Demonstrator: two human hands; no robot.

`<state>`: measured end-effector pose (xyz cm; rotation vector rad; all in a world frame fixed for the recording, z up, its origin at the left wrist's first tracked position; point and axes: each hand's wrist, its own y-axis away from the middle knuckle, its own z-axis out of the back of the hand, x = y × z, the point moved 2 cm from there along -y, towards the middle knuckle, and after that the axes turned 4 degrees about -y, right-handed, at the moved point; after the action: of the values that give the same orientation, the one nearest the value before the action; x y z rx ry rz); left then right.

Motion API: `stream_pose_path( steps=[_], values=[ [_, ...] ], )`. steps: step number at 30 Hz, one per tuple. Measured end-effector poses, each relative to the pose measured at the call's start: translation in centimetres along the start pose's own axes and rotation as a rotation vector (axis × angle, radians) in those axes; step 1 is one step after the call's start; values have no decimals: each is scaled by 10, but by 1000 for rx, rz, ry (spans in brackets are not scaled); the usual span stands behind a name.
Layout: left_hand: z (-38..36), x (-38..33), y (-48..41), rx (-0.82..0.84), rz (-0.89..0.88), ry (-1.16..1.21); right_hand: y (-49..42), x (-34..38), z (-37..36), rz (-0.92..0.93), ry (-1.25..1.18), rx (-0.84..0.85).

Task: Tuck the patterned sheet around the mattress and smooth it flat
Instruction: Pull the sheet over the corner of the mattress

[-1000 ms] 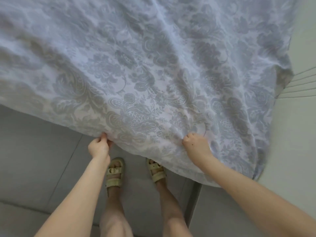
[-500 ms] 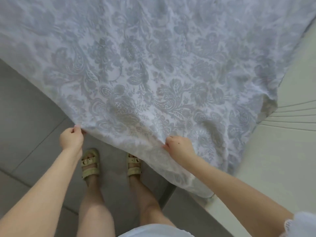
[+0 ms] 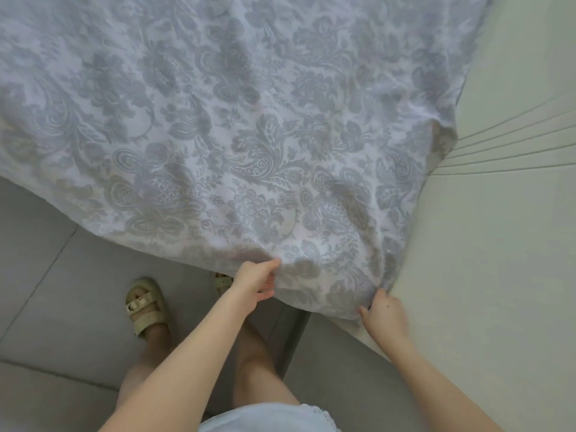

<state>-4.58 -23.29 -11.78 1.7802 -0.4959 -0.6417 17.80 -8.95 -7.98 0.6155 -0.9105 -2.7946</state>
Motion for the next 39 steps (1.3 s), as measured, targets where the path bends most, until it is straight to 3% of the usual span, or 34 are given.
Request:
stream_pose_path(
  steps=[3,5,9,11,14,18,23,27,31,34,39],
  values=[
    [-18,-2,-11,-153,-44,36,-8,3,-5,-130,-357,-60],
    [-22,-4,-20,-236,-50,31,-12,5,-8,-169,-454,-95],
    [-24,-3,-30,-324,-70,-94,-7,4,-3,-151,-387,-119],
    [-24,3,-26,-353,-115,-165,3,-6,2,-99,-231,-122],
    [-21,7,-17,-293,-116,-236,21,-20,3,-75,-29,-103],
    [-16,-1,-14,-214,38,-230,19,-13,-9,-116,-13,41],
    [-22,6,-17,-40,45,-312,19,-1,-29,-254,-353,49],
    [-14,16,-20,-37,15,-347,14,11,-39,-204,-564,238],
    [3,16,-19,-20,116,-218,12,11,-11,-167,-299,171],
    [29,10,-19,-64,138,20,19,43,31,50,-160,-84],
    [106,-6,-22,-299,61,421,42,156,63,742,-211,-292]
  ],
)
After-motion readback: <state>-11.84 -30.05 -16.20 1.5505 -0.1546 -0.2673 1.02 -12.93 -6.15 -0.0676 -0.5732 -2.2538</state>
